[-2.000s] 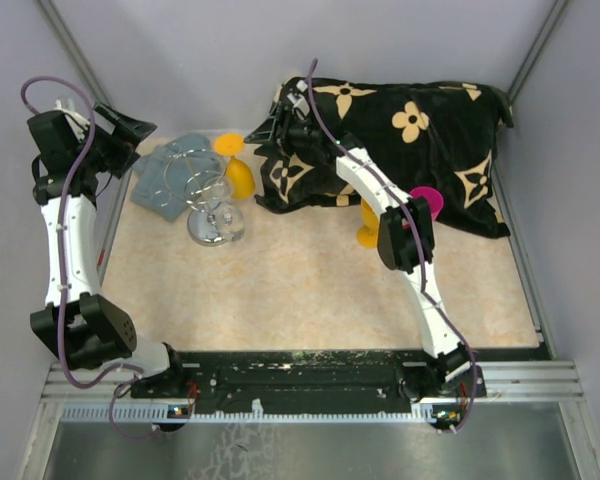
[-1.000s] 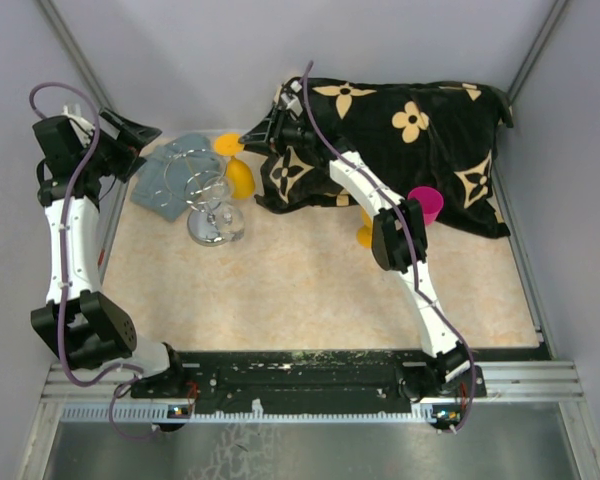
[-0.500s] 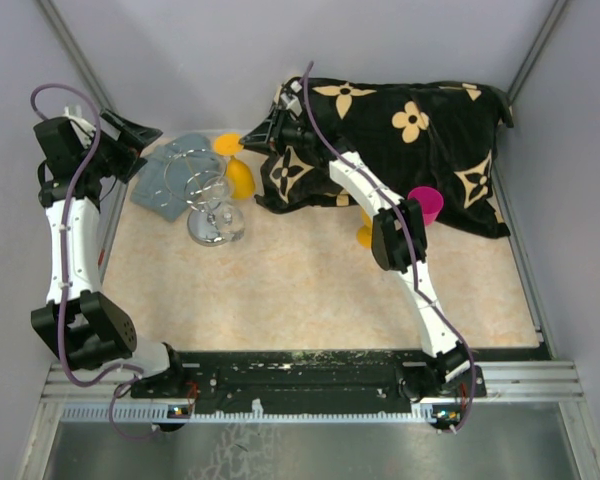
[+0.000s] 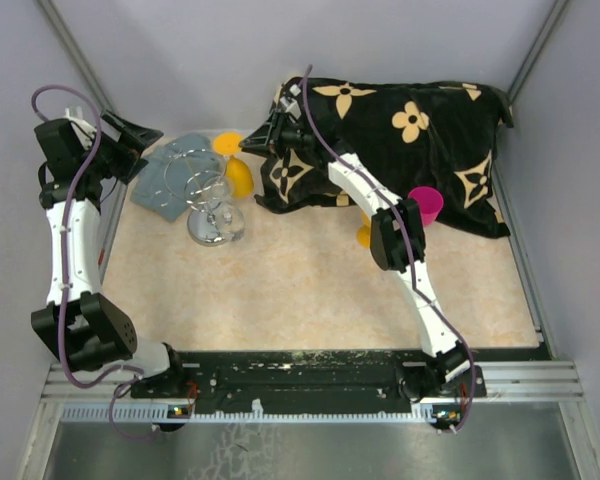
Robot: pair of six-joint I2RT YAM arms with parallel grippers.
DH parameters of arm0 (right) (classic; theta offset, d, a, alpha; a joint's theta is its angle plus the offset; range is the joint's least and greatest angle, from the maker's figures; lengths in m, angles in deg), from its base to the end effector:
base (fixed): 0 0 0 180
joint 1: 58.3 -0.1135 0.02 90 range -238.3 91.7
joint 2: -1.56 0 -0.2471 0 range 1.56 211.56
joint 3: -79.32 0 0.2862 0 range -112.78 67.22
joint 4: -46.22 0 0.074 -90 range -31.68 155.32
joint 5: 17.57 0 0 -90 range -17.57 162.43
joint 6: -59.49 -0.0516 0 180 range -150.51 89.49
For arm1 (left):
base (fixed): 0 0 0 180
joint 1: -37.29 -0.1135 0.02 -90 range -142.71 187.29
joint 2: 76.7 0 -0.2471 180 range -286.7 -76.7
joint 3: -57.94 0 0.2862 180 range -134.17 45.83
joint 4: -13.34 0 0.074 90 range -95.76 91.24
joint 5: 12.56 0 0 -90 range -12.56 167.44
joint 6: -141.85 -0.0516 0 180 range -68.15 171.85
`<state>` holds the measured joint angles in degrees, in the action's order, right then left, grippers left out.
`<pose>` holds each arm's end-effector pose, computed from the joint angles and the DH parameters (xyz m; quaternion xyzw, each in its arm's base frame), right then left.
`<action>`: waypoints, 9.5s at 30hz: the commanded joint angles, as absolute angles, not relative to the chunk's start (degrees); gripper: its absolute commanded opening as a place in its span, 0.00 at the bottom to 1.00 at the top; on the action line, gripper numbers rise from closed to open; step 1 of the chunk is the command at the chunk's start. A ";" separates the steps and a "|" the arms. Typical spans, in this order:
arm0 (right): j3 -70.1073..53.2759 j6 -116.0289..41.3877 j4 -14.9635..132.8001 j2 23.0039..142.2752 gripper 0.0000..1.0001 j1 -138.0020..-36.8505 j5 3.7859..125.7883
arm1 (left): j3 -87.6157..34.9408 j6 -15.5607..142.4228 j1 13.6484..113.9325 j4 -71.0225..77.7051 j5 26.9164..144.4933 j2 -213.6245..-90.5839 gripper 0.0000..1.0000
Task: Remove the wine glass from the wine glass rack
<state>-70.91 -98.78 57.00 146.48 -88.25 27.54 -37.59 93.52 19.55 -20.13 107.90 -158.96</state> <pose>0.5166 0.3397 0.2715 -0.0181 0.7304 0.6549 0.1933 0.3665 0.0898 0.3831 -0.2616 0.7618 -0.3252 0.4954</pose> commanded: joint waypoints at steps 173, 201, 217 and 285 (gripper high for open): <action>-28.93 -61.32 86.39 79.53 0.67 -61.64 16.17 | -17.60 -11.42 89.04 -20.33 90.40 -145.96 0.00; -35.99 -40.61 115.49 91.21 0.66 -73.91 31.08 | -0.79 -36.26 93.10 -6.59 84.75 -143.93 0.00; -35.98 -36.44 121.18 93.76 0.00 -78.16 32.60 | 0.18 -36.00 93.89 -4.27 83.43 -143.72 0.00; -30.09 -49.72 120.50 85.29 0.00 -97.61 87.13 | -32.94 30.40 59.69 6.05 52.13 -151.53 0.94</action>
<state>-34.49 -46.91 124.28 87.60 -97.30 84.09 -32.89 29.42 60.01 6.14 51.55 -152.38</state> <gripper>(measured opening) 0.016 0.943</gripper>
